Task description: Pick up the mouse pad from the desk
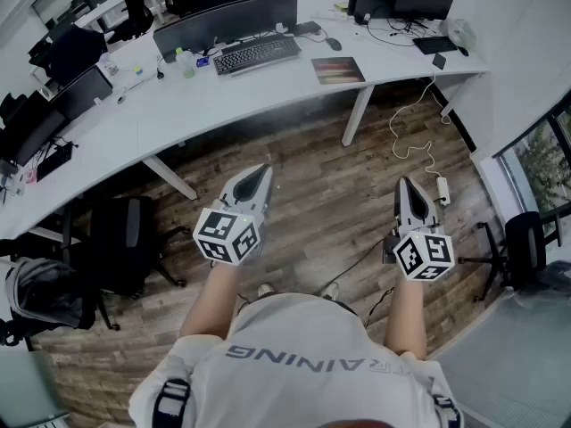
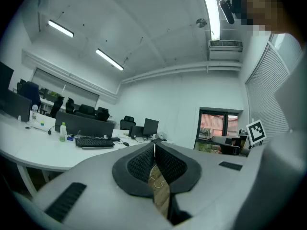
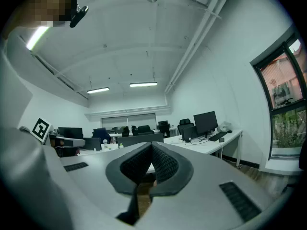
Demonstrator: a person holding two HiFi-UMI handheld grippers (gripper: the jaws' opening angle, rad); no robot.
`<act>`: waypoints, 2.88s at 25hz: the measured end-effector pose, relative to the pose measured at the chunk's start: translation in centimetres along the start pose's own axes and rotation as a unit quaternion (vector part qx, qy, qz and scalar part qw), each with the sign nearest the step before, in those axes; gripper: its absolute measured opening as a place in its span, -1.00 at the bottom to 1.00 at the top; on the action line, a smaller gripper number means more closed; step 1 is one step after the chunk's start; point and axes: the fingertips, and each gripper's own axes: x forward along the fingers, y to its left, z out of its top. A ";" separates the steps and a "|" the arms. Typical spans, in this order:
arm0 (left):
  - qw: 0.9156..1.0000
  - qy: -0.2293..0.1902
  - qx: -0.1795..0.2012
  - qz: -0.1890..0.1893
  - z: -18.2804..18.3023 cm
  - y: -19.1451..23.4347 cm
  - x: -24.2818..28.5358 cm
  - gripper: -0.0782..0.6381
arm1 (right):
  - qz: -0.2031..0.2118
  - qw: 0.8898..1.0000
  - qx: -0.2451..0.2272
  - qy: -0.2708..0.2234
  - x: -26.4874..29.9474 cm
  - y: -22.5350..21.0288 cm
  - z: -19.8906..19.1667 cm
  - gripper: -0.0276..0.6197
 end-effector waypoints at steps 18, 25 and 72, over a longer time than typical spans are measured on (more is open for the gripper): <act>1.000 0.011 -0.005 -0.001 -1.0 -2.3 2.3 -0.68 | 0.005 1.000 0.022 -0.004 -0.4 -3.3 0.0 -0.86; 1.000 0.009 0.007 0.002 -1.6 -6.6 5.7 -0.68 | 0.033 0.999 0.033 -0.012 -1.3 -8.3 -0.2 -0.86; 0.998 0.038 -0.027 0.047 1.4 18.5 38.3 -0.68 | 0.084 0.993 0.016 0.083 43.1 -18.0 -3.9 -0.86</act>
